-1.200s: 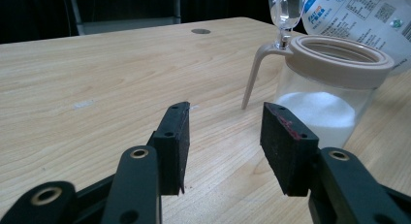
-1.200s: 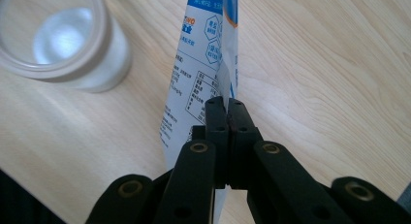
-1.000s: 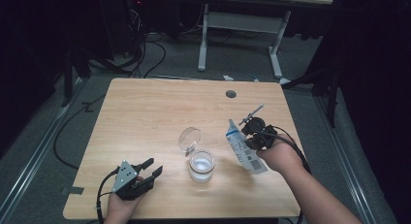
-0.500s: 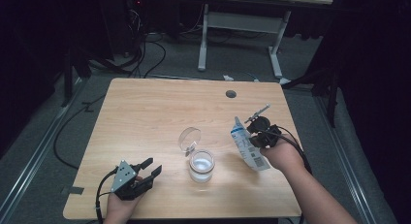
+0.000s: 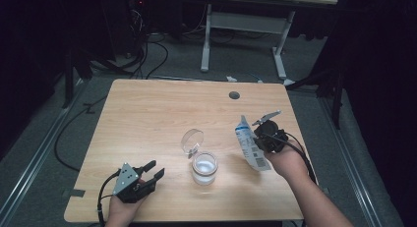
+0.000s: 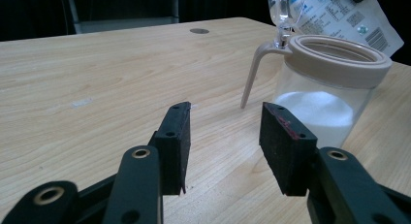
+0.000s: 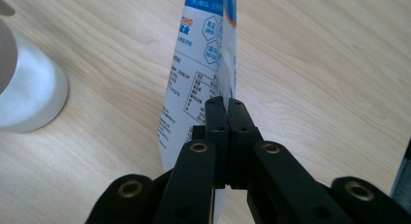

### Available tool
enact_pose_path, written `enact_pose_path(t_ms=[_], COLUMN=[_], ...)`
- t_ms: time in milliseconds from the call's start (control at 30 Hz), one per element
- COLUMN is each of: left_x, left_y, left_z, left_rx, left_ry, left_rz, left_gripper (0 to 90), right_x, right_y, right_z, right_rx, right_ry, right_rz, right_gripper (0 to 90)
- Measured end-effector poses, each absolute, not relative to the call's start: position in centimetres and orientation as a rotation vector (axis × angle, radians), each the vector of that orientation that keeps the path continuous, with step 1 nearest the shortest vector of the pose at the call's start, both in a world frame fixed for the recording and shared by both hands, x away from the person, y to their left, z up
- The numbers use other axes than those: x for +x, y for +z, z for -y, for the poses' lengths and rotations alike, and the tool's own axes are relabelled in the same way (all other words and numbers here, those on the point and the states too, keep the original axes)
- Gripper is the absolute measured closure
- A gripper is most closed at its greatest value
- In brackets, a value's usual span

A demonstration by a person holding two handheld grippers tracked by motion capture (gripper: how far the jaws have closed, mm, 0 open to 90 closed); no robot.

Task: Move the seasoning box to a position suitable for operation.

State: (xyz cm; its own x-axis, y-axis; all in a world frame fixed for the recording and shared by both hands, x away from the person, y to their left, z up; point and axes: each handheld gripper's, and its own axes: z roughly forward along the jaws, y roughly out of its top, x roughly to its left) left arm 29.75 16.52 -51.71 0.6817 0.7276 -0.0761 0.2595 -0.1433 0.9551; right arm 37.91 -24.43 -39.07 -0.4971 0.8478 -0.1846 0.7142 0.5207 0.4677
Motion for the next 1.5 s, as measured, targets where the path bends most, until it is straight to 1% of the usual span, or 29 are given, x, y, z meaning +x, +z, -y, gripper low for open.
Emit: enact_pose_path(t_ms=[400, 1100, 1500], left_x=[30.0, 30.1, 30.1], left_y=[-52.1, -52.3, -52.3], left_z=[-16.6, -16.9, -17.0], left_rx=[1.731, 1.740, 1.747], left_ry=[0.480, 0.495, 0.502], left_rz=[-0.823, -0.872, -0.909], left_gripper=[55.2, 58.1, 57.8], right_x=[36.1, 33.4, 32.3], right_y=[-39.4, -42.4, -44.9], right_z=[25.5, 27.1, 29.1], right_rx=[1.277, 1.247, 1.264], right_ry=[0.676, 0.964, 1.160], right_rz=[-2.224, -2.040, -1.889], right_gripper=[90.0, 90.0, 90.0])
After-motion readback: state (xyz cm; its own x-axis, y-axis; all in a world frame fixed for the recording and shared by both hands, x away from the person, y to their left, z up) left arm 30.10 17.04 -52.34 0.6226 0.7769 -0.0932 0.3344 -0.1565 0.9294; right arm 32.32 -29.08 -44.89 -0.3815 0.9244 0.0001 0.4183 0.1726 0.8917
